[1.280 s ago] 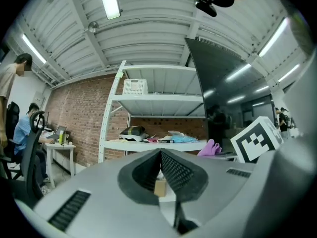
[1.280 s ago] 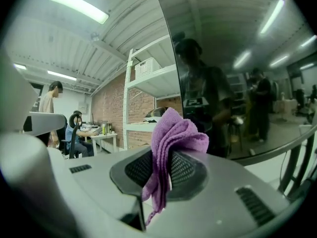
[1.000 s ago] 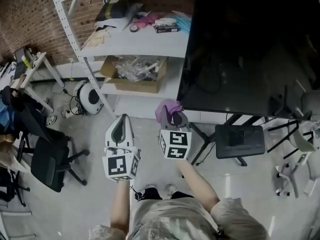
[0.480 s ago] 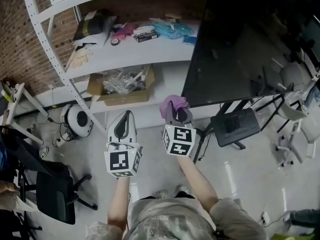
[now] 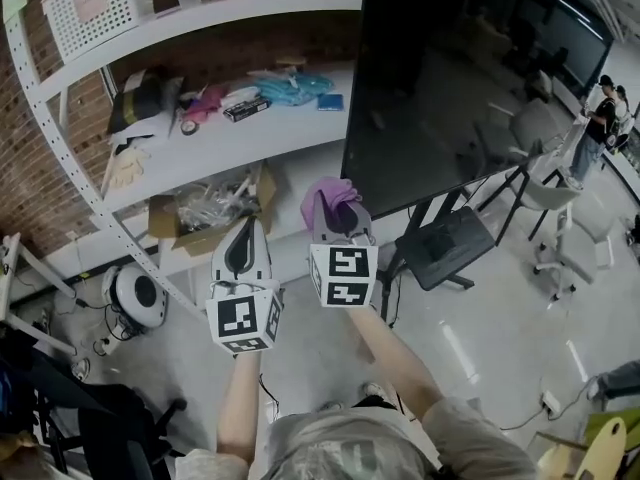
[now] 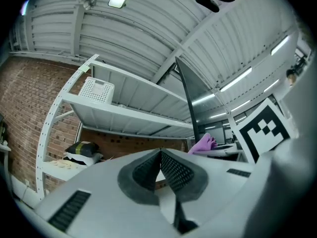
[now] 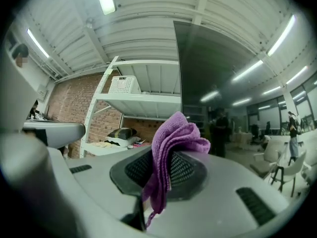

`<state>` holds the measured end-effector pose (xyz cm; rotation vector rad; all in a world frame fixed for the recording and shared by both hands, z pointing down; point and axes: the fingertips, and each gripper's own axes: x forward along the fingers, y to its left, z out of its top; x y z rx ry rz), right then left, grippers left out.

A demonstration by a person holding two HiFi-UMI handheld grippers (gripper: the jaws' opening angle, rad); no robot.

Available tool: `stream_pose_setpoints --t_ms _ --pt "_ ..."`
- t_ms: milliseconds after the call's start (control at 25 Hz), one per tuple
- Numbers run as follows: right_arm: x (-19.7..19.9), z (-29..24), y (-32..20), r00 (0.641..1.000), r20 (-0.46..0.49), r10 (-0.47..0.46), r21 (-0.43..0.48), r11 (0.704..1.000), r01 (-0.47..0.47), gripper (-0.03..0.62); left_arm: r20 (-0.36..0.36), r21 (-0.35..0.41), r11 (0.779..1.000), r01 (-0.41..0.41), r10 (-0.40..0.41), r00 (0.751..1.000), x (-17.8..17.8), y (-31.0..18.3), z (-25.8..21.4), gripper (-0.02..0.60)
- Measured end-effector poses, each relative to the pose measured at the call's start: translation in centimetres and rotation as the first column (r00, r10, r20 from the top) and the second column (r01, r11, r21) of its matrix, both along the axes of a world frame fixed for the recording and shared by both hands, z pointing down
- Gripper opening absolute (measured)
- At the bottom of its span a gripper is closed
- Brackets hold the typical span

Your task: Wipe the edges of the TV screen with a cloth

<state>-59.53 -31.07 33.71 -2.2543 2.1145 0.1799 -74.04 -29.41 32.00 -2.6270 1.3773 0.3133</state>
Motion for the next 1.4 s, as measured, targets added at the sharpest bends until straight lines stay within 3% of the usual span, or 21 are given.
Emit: stream_pose_setpoints --t_ms 400,640,960,1240,1400 --pt "-0.2 -10.2 0.9 0.998 -0.047 -0.036 0.098 0.994 0.040 0.063 -0.021 0.118 0.992 -0.046 0.049 0.999 2.1 -0.6 -7.6 0.015" --pt "0.0 -17.7 1.9 0.991 -0.131 0.003 0.201 0.979 0.024 0.063 0.014 0.190 0.978 -0.086 0.085 0.996 3.9 -0.2 -11.7 0.015" --pt "-0.4 -28.2 3.0 0.968 -0.243 0.066 0.330 0.944 0.019 0.063 -0.010 0.279 0.958 -0.070 0.076 0.997 4.6 -0.4 -18.8 0.015" --pt "-0.3 -36.0 3.9 0.945 -0.305 0.115 0.388 0.922 0.013 0.063 -0.020 0.319 0.942 -0.102 0.114 0.993 6.3 -1.0 -25.8 0.015" --pt "-0.3 -40.0 4.4 0.938 -0.324 0.122 0.406 0.914 0.021 0.063 -0.037 0.389 0.919 -0.065 0.086 0.996 5.6 -0.7 -30.7 0.015"
